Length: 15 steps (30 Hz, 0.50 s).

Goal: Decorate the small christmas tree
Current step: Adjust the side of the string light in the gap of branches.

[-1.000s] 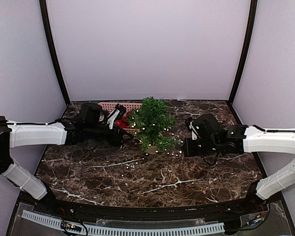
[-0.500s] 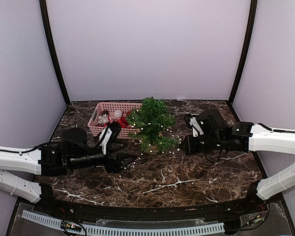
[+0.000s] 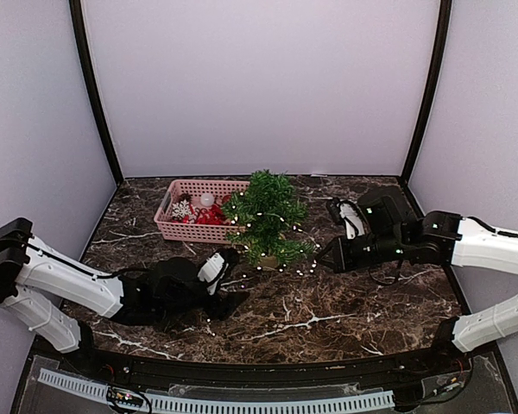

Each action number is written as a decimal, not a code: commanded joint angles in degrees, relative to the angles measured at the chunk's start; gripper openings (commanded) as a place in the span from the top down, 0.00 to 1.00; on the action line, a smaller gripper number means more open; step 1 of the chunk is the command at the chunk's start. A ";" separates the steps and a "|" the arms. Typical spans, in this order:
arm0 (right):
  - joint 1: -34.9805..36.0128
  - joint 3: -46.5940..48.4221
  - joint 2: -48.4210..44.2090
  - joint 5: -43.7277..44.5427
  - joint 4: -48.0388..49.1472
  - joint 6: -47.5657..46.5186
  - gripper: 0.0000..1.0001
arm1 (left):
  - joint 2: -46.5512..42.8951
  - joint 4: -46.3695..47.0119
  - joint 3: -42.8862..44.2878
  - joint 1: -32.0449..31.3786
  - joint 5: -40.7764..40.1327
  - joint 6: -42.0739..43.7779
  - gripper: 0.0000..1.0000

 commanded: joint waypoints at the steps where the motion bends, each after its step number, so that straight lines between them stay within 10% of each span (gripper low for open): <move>1: 0.31 1.64 0.15 -1.65 1.55 -0.15 1.00 | 2.93 10.57 0.06 1.80 0.01 0.26 0.25; 9: 0.31 2.06 0.26 -1.54 1.79 -0.08 1.00 | 9.66 15.65 1.59 5.57 3.81 -1.49 0.26; 15: 0.31 2.07 0.43 -1.04 2.14 -0.01 1.00 | 11.23 16.24 2.74 6.25 5.77 -1.10 0.46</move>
